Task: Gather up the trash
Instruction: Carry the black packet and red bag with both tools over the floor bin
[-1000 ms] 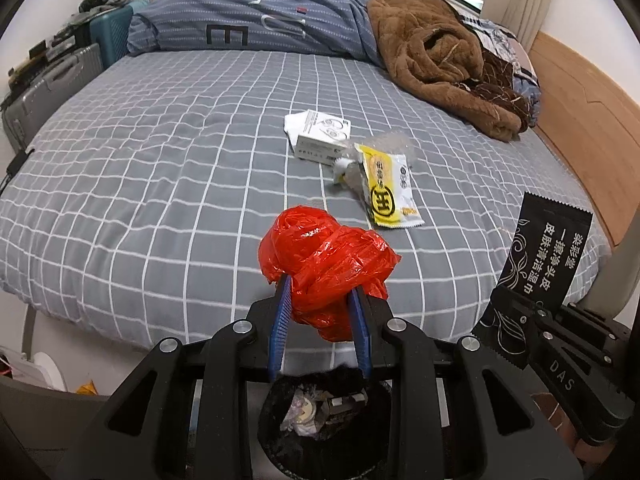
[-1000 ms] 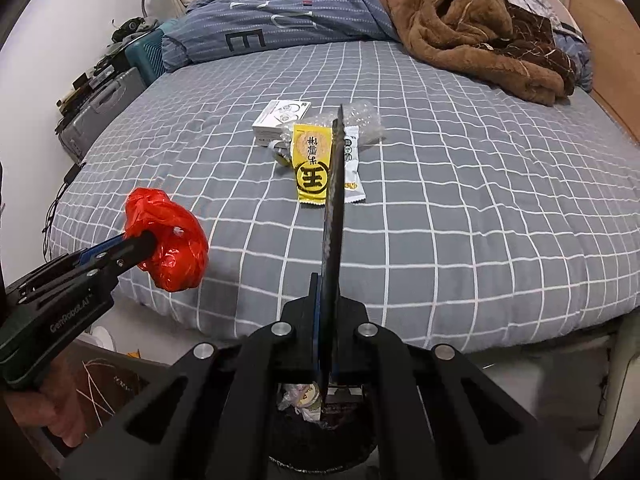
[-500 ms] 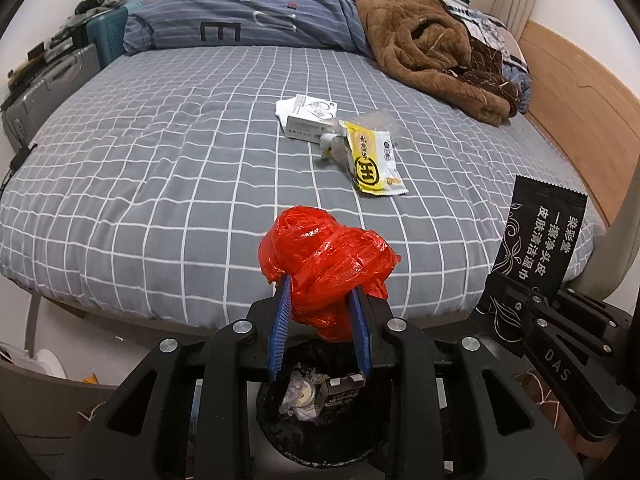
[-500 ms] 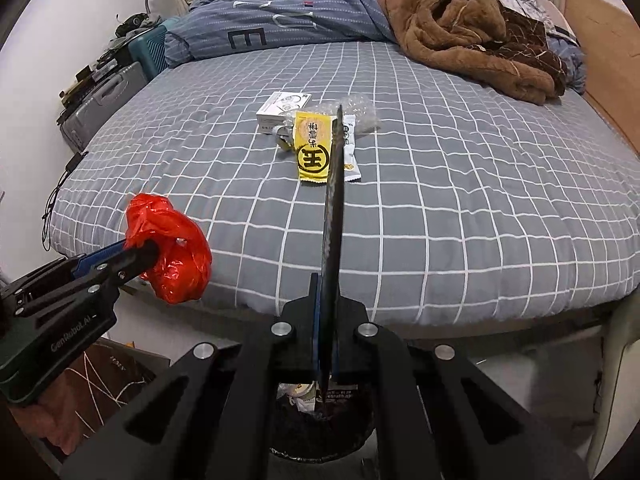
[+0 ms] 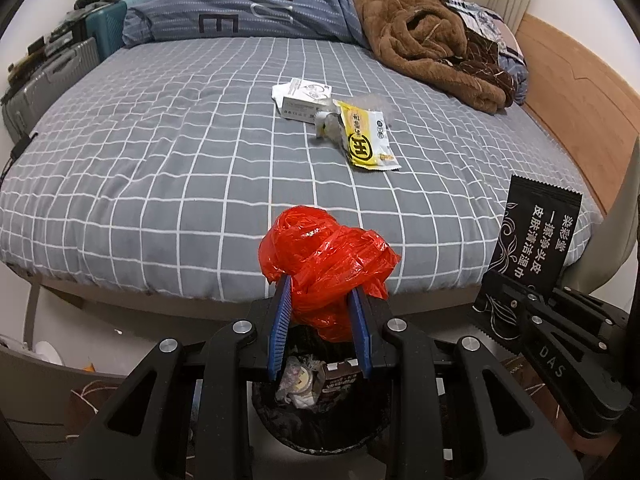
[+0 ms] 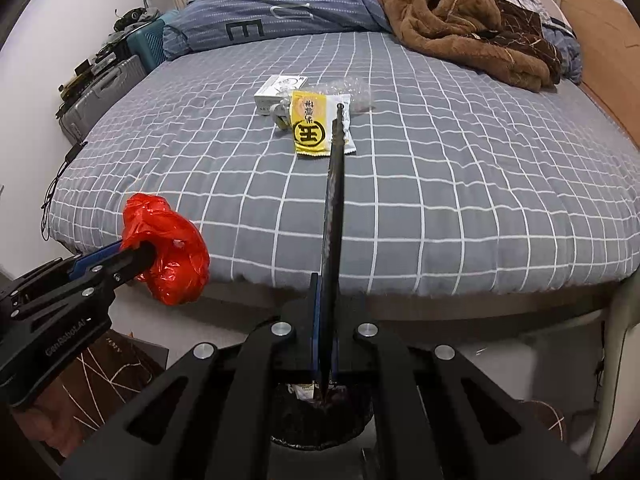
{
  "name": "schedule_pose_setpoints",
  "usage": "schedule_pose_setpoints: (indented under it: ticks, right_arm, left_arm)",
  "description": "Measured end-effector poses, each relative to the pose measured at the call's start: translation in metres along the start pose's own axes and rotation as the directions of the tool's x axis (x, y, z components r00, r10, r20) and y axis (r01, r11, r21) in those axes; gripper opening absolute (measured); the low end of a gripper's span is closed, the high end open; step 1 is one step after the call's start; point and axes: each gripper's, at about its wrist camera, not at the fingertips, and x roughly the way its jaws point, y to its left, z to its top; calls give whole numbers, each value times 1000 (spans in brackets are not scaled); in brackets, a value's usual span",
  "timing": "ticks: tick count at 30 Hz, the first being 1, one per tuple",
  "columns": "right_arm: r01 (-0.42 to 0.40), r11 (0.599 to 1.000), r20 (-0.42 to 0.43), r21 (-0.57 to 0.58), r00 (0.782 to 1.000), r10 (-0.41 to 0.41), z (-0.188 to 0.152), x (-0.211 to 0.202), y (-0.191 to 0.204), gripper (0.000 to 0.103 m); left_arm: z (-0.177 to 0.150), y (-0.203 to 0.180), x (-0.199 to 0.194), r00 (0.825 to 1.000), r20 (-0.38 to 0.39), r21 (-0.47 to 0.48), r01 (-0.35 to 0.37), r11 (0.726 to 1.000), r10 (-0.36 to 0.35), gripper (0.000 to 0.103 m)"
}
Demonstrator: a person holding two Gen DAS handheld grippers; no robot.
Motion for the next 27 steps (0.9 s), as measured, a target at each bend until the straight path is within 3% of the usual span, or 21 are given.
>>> schedule_pose_setpoints:
  ticks: [17,27]
  right_arm:
    - [5,1000,-43,-6,999,-5,-32,8,5,3]
    - [11,1000,-99,0,995,-11,-57,31,8,3]
  left_arm:
    - [-39,4,3,1000,-29,-15,3,1000,-3,27]
    - [-69,16,29,995,-98,-29,-16,999,13,27]
